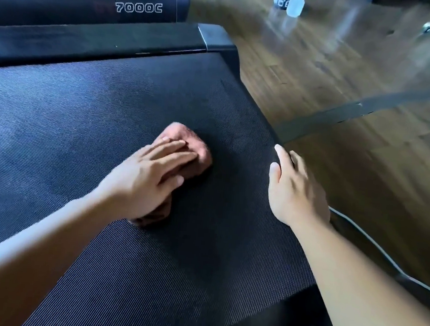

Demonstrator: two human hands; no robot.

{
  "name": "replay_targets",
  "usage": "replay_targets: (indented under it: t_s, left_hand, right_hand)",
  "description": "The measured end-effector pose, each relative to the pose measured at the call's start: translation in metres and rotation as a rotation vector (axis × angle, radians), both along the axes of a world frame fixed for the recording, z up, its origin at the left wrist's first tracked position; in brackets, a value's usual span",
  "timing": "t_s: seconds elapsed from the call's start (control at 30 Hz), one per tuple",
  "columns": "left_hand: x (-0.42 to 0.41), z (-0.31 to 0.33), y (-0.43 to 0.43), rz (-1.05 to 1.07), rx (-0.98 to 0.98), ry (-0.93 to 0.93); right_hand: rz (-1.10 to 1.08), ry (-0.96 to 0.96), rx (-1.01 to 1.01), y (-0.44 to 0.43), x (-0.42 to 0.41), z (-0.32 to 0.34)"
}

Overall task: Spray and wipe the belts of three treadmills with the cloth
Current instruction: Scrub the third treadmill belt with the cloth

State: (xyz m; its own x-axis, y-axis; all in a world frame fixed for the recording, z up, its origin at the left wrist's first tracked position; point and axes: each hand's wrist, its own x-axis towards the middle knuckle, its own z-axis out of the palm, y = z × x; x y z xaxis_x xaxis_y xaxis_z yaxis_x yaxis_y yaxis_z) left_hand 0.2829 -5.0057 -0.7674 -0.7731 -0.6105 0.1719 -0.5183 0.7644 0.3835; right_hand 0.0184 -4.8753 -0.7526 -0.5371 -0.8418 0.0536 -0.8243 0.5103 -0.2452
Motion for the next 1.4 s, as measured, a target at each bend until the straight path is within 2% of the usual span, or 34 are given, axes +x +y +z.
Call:
replay_targets:
  t_s: [0.23,0.43,0.63,0.8,1.03,1.3,1.4]
  left_hand:
    - [-0.016,0.000,-0.106,0.422,0.031,0.029]
    - [-0.086,0.009,-0.179,0.529,0.079,-0.016]
    - [-0.154,0.019,-0.193,0.457,0.093,-0.036]
    - [-0.188,0.012,-0.175,0.199,0.061,-0.012]
    - [-0.192,0.003,-0.125,-0.035,0.022,-0.001]
    - [-0.175,0.006,-0.032,-0.166,0.027,-0.062]
    - [-0.168,0.011,0.007,-0.188,0.005,-0.087]
  right_hand:
    - [0.017,0.016,0.001,0.000,0.000,-0.001]
    - [-0.013,0.030,0.023,-0.002,-0.001,-0.004]
    - [-0.037,-0.014,0.057,-0.004,-0.001,-0.004]
    - [-0.038,-0.032,0.079,-0.005,-0.003,-0.005]
    - [-0.028,-0.066,0.054,-0.004,-0.005,-0.003]
    - [-0.017,-0.177,-0.136,0.018,-0.006,-0.005]
    - [-0.035,-0.201,-0.140,0.050,0.005,-0.003]
